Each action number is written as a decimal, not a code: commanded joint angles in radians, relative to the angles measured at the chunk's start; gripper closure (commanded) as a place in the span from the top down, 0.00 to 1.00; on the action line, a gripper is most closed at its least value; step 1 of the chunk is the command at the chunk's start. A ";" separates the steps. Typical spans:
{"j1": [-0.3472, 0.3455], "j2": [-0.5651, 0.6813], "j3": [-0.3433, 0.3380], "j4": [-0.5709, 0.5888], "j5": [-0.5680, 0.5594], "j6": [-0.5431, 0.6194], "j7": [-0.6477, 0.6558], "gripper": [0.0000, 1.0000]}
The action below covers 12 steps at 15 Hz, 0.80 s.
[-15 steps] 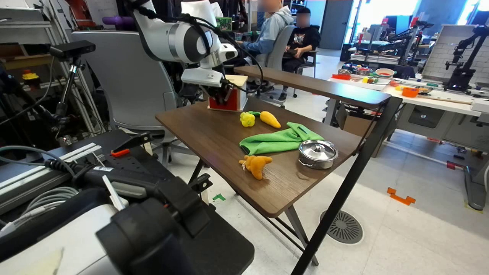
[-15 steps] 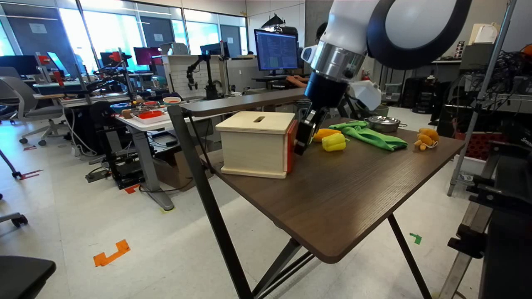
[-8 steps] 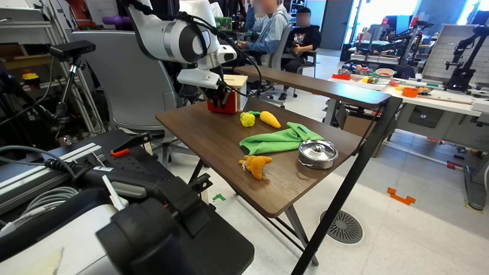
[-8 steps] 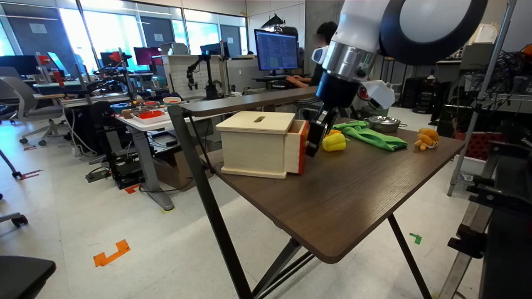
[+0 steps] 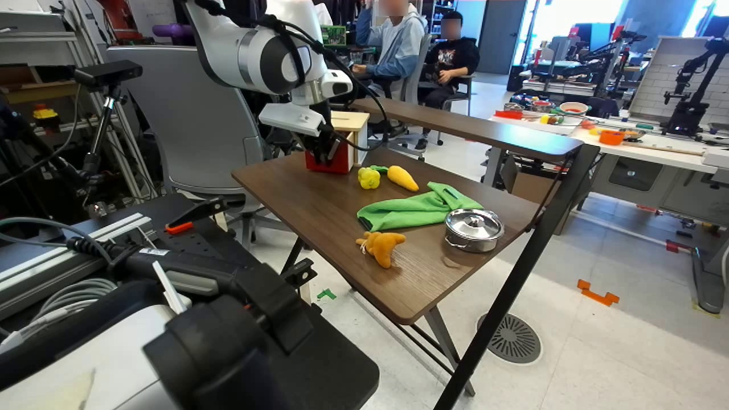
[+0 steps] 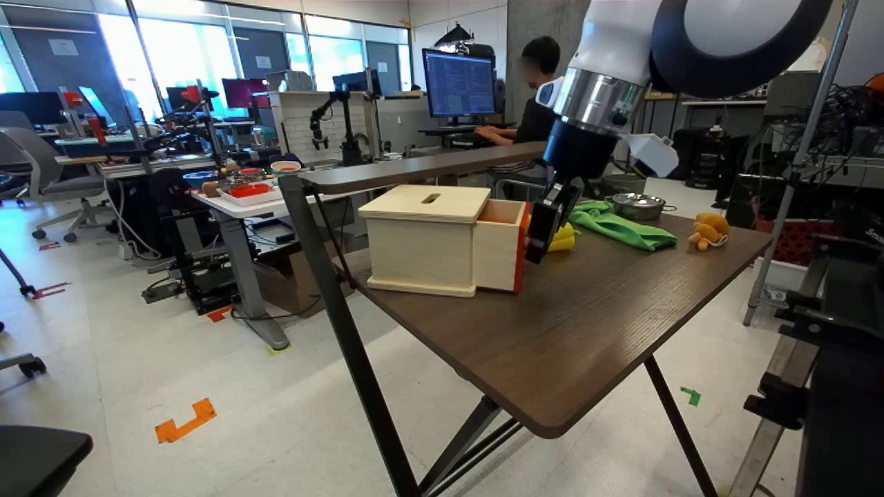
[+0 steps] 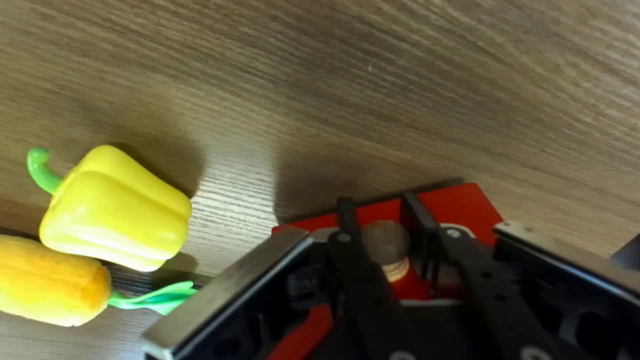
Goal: Open the drawer
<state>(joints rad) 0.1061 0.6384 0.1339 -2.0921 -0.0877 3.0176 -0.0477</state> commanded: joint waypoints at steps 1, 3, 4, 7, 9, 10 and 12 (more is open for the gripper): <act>-0.030 -0.053 0.041 -0.062 0.037 -0.059 -0.004 0.07; -0.040 -0.050 0.049 -0.057 0.043 -0.074 -0.005 0.07; -0.047 -0.046 0.053 -0.054 0.047 -0.083 -0.009 0.52; -0.051 -0.042 0.063 -0.046 0.072 -0.162 -0.008 0.66; -0.055 -0.036 0.072 -0.038 0.092 -0.219 -0.013 0.81; -0.061 -0.032 0.077 -0.035 0.101 -0.240 -0.020 0.89; -0.064 -0.029 0.079 -0.025 0.118 -0.283 -0.024 1.00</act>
<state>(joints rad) 0.0695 0.6296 0.1879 -2.1166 -0.0125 2.8064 -0.0470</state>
